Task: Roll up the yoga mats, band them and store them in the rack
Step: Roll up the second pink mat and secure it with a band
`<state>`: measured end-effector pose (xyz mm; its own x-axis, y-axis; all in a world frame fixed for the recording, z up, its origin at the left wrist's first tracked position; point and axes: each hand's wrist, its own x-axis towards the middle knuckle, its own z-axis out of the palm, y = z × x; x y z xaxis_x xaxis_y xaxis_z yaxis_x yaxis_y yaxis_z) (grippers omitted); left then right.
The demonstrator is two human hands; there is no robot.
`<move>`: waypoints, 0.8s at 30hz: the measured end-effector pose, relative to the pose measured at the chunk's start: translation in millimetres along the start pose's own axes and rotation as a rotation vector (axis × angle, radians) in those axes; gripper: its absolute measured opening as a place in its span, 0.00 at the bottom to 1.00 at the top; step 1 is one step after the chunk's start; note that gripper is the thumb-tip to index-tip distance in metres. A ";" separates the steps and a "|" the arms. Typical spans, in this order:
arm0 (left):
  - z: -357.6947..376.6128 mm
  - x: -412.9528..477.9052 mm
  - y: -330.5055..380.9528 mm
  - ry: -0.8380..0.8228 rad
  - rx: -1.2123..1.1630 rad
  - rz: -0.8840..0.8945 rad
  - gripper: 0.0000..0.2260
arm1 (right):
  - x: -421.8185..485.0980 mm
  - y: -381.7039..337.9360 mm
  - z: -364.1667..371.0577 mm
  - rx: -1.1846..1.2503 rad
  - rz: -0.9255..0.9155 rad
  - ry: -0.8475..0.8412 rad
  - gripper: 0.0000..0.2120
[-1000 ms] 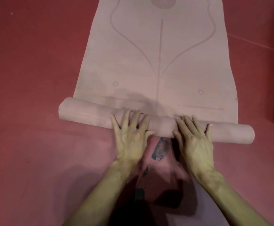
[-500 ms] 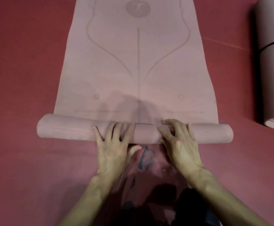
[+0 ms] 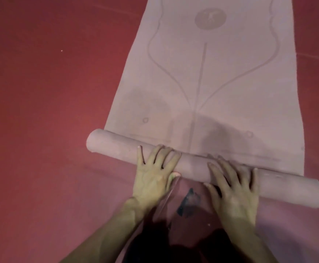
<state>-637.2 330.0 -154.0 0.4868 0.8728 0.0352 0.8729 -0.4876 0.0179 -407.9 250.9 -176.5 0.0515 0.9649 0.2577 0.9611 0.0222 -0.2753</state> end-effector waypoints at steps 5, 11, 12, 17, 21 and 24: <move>-0.7 3.9 -0.4 0.004 -0.007 -0.006 0.25 | 14.3 -1.0 0.6 -0.031 -0.009 -0.031 0.22; 3.9 10.3 -9.0 -0.006 0.033 0.079 0.31 | 24.0 1.6 -9.1 -0.039 -0.037 -0.058 0.21; 3.1 12.7 -9.0 -0.007 0.032 0.083 0.30 | 27.3 2.9 -10.6 -0.034 -0.038 -0.069 0.21; -2.3 26.4 -10.8 0.015 0.005 0.083 0.27 | 48.0 12.5 -19.6 -0.004 -0.050 -0.209 0.24; -6.9 29.8 -13.4 0.001 0.035 0.093 0.29 | 47.7 19.9 -26.9 0.022 -0.090 -0.232 0.29; -6.6 28.1 -14.9 -0.029 0.039 0.095 0.31 | 46.7 20.8 -26.4 0.006 -0.093 -0.286 0.34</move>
<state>-636.8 361.6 -146.6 0.5680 0.8230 0.0061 0.8229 -0.5678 -0.0229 -378.3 289.6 -145.8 -0.1161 0.9932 0.0104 0.9565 0.1147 -0.2681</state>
